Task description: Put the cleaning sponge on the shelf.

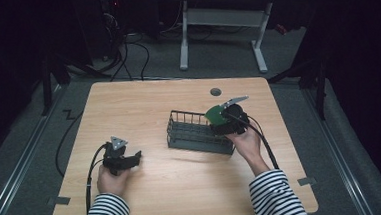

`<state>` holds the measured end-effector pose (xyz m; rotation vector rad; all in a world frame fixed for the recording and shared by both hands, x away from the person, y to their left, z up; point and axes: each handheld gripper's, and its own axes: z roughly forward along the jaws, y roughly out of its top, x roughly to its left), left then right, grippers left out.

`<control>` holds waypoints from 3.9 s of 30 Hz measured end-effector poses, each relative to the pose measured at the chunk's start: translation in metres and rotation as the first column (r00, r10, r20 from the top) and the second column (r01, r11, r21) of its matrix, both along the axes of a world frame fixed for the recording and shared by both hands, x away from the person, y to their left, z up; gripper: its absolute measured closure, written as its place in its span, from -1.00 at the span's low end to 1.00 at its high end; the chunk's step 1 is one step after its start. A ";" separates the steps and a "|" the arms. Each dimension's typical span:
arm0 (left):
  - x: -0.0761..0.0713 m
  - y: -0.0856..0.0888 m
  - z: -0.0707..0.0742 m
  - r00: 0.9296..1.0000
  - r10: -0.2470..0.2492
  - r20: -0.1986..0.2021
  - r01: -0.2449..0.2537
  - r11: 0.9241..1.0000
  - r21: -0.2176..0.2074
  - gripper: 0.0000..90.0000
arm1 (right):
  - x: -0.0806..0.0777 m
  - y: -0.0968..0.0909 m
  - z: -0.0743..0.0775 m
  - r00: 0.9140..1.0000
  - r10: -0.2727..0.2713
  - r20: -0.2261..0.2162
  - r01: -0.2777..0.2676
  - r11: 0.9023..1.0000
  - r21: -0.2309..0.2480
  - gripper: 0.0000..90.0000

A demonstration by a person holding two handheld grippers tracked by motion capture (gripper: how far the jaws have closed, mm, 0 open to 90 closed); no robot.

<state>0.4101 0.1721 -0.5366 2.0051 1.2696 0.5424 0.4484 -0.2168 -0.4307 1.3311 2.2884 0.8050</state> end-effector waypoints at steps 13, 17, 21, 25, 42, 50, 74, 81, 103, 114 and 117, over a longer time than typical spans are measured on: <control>0.000 0.000 0.000 1.000 0.000 0.000 0.000 1.000 0.000 -0.42 | 0.000 0.002 -0.001 1.000 -0.024 0.005 0.024 1.000 -0.004 -0.39; 0.000 0.000 0.000 1.000 0.001 0.000 -0.001 1.000 0.000 -0.42 | 0.000 0.003 -0.001 1.000 -0.021 0.006 0.022 0.999 -0.025 -0.40; 0.000 0.000 0.000 1.000 0.002 0.000 -0.002 1.000 0.000 -0.42 | -0.001 0.005 -0.002 1.000 -0.027 0.011 0.027 0.999 -0.037 -0.40; 0.000 0.000 0.000 1.000 0.002 -0.001 -0.002 1.000 0.000 -0.42 | -0.002 0.005 -0.001 0.999 -0.028 0.018 0.028 0.999 -0.043 -0.39; 0.001 0.000 0.000 1.000 0.005 -0.001 -0.005 1.000 0.000 -0.42 | 0.000 0.003 -0.020 0.998 -0.037 -0.047 0.037 0.999 -0.005 -0.36; 0.001 0.000 0.000 1.000 0.005 -0.002 -0.005 1.000 0.000 -0.42 | -0.001 0.000 -0.018 0.997 -0.037 -0.065 0.037 0.999 0.009 -0.45; 0.001 0.000 0.000 1.000 0.005 -0.002 -0.005 1.000 0.000 -0.42 | -0.021 -0.027 0.007 0.999 -0.026 0.036 0.021 0.989 0.145 -0.69; 0.001 0.000 0.000 1.000 0.006 -0.003 -0.006 1.000 0.000 -0.42 | -0.042 -0.050 0.016 0.995 -0.054 0.084 0.037 0.980 0.196 -0.64; 0.000 0.000 0.000 1.000 0.008 -0.001 -0.008 1.000 0.001 -0.43 | -0.088 -0.129 -0.011 0.978 -0.180 0.102 0.141 0.939 0.313 -0.33; 0.000 0.000 0.000 1.000 0.008 -0.001 -0.008 1.000 0.001 -0.43 | -0.103 -0.148 -0.035 0.975 -0.214 0.062 0.187 0.937 0.295 -0.30; 0.000 0.000 0.000 1.000 0.008 0.000 -0.008 1.000 0.002 -0.43 | -0.104 -0.151 -0.044 0.974 -0.220 0.056 0.195 0.938 0.288 -0.30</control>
